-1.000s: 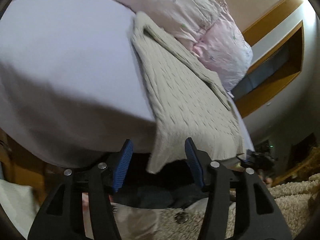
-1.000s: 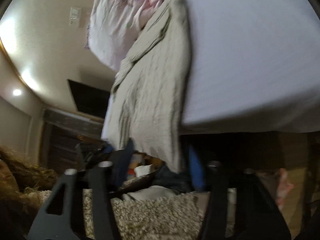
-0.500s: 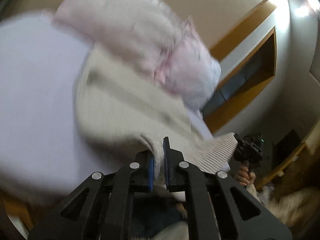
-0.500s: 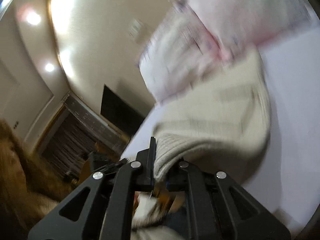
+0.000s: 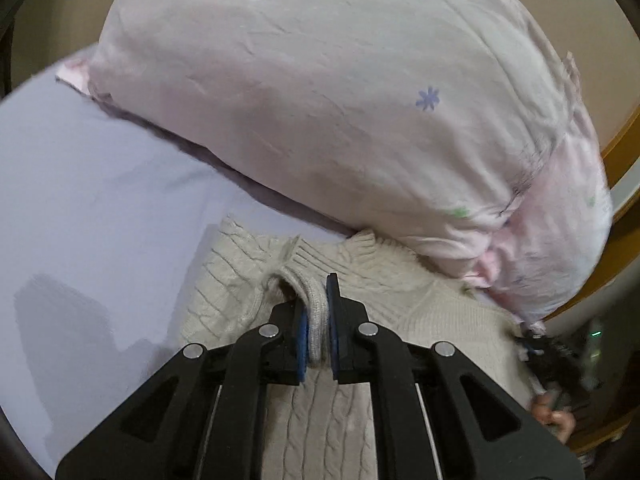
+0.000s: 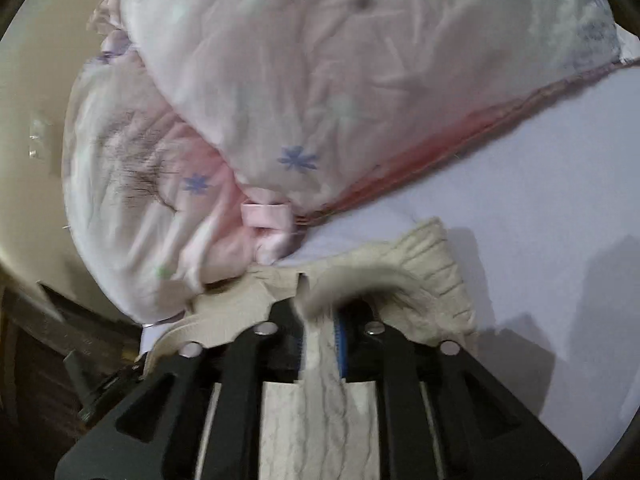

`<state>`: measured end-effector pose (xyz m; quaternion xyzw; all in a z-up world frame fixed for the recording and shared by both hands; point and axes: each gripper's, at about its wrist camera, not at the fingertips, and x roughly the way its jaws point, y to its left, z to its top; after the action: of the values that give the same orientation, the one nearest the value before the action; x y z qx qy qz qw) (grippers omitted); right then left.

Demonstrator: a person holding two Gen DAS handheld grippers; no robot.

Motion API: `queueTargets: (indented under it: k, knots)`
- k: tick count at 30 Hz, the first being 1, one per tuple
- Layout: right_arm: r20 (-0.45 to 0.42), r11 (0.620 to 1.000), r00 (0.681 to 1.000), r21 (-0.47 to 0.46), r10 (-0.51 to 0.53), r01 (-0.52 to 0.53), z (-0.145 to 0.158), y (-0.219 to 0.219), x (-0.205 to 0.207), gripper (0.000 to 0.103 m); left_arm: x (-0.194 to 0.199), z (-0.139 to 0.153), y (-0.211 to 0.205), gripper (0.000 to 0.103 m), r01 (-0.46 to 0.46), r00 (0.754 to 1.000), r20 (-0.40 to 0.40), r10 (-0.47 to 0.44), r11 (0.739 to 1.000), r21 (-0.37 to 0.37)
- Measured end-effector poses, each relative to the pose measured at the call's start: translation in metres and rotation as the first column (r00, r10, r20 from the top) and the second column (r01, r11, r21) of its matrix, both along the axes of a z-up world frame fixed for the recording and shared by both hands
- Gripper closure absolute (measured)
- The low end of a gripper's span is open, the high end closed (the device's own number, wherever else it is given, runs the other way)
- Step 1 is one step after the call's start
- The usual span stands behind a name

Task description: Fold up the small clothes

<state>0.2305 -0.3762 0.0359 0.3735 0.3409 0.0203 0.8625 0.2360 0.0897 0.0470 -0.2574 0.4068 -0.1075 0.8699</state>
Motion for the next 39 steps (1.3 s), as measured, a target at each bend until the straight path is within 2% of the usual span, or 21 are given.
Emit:
queueTargets:
  k: [1,2,3,5,6,8,11,14,19,20,21,22,25,27,30,32,34,35,36,38,39]
  knots:
    - [0.052,0.999,0.998,-0.021,-0.035,0.036,0.008,-0.002,-0.01,0.034,-0.005,0.004,0.006,0.091,0.014,1.0,0.015,-0.013,1.0,-0.025]
    - [0.118,0.997,0.991,-0.025,-0.065,0.068,0.016,-0.005,-0.024,0.017,-0.014,0.012,0.014,0.084,0.023,0.999,0.041,-0.022,0.999,-0.036]
    - [0.169,0.997,0.983,-0.015,-0.07,0.073,0.021,-0.006,-0.031,0.006,-0.023,0.019,0.021,0.062,0.016,0.997,0.07,-0.014,0.999,-0.032]
    - [0.244,0.999,0.969,0.009,-0.036,0.035,0.027,-0.009,-0.039,0.006,-0.046,0.034,0.037,0.022,-0.06,0.985,0.164,0.054,0.998,0.033]
    - [0.268,1.0,0.963,0.016,-0.025,0.021,0.027,-0.011,-0.043,0.006,-0.049,0.036,0.042,0.021,-0.073,0.983,0.174,0.062,0.996,0.055]
    - [0.273,1.0,0.962,0.013,-0.018,0.015,0.021,-0.013,-0.047,0.006,-0.048,0.025,0.047,0.029,-0.039,0.995,0.092,0.031,0.996,0.084]
    - [0.23,0.999,0.973,0.034,-0.012,0.005,0.008,-0.018,-0.041,0.005,-0.041,-0.003,0.045,0.045,0.002,1.0,-0.029,-0.001,0.999,0.052]
    - [0.219,0.998,0.976,0.067,-0.009,-0.006,0.001,-0.024,-0.043,0.005,-0.043,-0.03,0.041,0.048,0.029,0.994,-0.106,-0.027,0.999,0.016]
    - [0.233,0.995,0.972,0.101,0.003,-0.027,-0.003,-0.033,-0.047,0.005,-0.052,-0.036,0.025,0.05,0.003,0.998,-0.064,-0.003,1.0,0.011]
    - [0.233,0.993,0.972,0.111,0.006,-0.033,-0.004,-0.037,-0.052,0.005,-0.051,-0.037,0.021,0.073,-0.002,0.998,-0.068,0.003,1.0,0.006]
    - [0.231,0.992,0.973,0.122,0.011,-0.04,-0.004,-0.038,-0.052,0.005,-0.05,-0.041,0.018,0.084,0.008,0.995,-0.097,-0.011,0.999,-0.035]
    - [0.233,0.99,0.972,0.13,0.014,-0.045,-0.003,-0.039,-0.051,0.005,-0.051,-0.041,0.018,0.085,-0.008,0.995,-0.103,0.0,0.997,-0.077]
    - [0.25,0.99,0.968,0.131,0.015,-0.05,0.004,-0.048,-0.059,0.005,-0.055,-0.005,-0.002,0.088,0.027,0.999,-0.014,-0.031,0.972,-0.233]
    - [0.268,0.99,0.963,0.133,0.008,-0.045,0.009,-0.055,-0.062,0.005,-0.055,0.027,-0.034,0.088,0.112,0.993,0.069,-0.098,0.959,-0.259]
    - [0.291,0.986,0.957,0.163,-0.013,-0.037,0.012,-0.071,-0.068,0.005,-0.046,0.064,-0.116,0.088,0.313,0.947,0.182,-0.266,0.895,-0.319]
    - [0.281,0.987,0.959,0.156,-0.018,-0.027,0.011,-0.082,-0.07,0.005,-0.031,0.065,-0.18,0.088,0.431,0.902,0.203,-0.38,0.821,-0.374]
    - [0.251,0.989,0.968,0.146,-0.027,-0.011,0.007,-0.091,-0.069,0.005,-0.009,0.048,-0.25,0.087,0.515,0.853,0.165,-0.495,0.744,-0.427]
    - [0.235,0.988,0.972,0.156,-0.03,-0.007,0.005,-0.095,-0.068,0.005,0.005,0.031,-0.286,0.087,0.533,0.827,0.101,-0.553,0.713,-0.457]
    - [0.208,0.984,0.978,0.18,-0.029,-0.009,-0.001,-0.101,-0.066,0.005,0.014,0.018,-0.304,0.087,0.525,0.814,0.043,-0.579,0.702,-0.481]
    - [0.141,0.973,0.99,0.232,-0.014,-0.019,-0.011,-0.108,-0.061,0.005,0.02,0.003,-0.314,0.087,0.511,0.798,0.006,-0.603,0.67,-0.539]
    - [0.125,0.969,0.992,0.247,-0.003,-0.028,-0.013,-0.109,-0.059,0.005,0.018,0.003,-0.308,0.087,0.519,0.793,0.039,-0.608,0.641,-0.565]
